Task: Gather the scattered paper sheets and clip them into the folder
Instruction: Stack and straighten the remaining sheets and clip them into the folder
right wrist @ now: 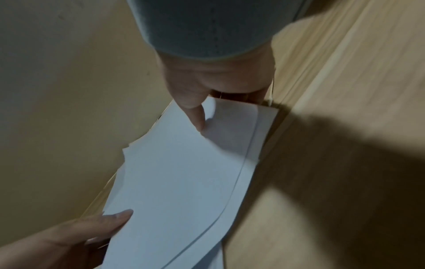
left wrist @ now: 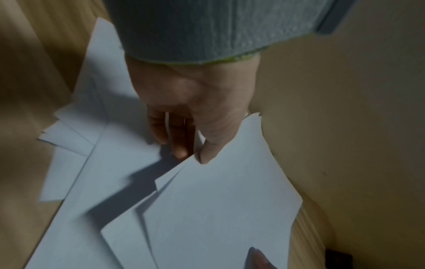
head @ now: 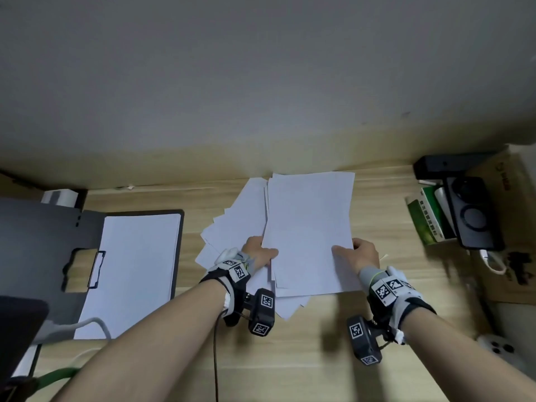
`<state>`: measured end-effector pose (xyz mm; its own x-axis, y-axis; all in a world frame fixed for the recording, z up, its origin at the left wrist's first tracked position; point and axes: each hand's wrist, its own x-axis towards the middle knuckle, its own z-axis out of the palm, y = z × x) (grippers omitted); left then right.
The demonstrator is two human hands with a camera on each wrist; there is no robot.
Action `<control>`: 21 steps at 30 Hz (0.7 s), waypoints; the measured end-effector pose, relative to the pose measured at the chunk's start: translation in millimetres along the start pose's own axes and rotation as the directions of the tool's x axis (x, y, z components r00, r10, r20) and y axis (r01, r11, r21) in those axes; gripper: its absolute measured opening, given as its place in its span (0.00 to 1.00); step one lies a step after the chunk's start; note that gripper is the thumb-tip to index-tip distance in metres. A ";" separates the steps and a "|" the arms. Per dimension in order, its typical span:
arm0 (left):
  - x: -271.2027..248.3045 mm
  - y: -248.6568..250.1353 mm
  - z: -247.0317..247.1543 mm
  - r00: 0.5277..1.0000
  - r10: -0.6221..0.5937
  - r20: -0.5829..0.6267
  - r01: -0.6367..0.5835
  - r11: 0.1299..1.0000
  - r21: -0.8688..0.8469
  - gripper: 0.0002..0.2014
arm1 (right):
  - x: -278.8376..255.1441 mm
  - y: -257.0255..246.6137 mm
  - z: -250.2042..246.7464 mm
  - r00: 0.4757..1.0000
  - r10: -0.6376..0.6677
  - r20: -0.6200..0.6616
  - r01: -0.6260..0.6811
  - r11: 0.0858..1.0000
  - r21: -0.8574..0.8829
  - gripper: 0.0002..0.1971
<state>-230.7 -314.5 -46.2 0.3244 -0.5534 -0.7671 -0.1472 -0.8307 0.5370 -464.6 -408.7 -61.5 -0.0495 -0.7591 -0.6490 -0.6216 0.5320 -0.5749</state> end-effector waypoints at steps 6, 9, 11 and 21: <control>-24.5 -32.7 -9.7 0.993 0.079 0.084 -0.072 0.994 -0.079 0.13 | -25.2 19.2 12.9 0.999 -0.031 0.044 0.024 0.991 0.135 0.13; -44.8 -45.5 -21.2 0.977 0.209 0.042 -0.206 0.976 -0.068 0.16 | -42.6 20.9 18.7 0.989 -0.045 0.142 0.021 0.986 0.167 0.12; -58.8 -50.0 -29.5 0.968 0.252 -0.004 -0.251 0.963 -0.101 0.18 | -57.6 13.8 19.7 0.983 -0.084 0.163 0.055 0.982 0.178 0.10; -118.7 -55.1 -112.4 0.872 0.423 -0.246 -0.465 0.873 -0.145 0.14 | -128.9 -80.6 36.2 0.900 -0.373 0.227 0.281 0.893 0.353 0.19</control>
<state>-156.0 -196.1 54.7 0.4503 -0.8191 -0.3553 -0.1441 -0.4594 0.8765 -379.9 -340.2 50.5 0.3646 -0.7963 -0.4826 -0.2931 0.3938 -0.8712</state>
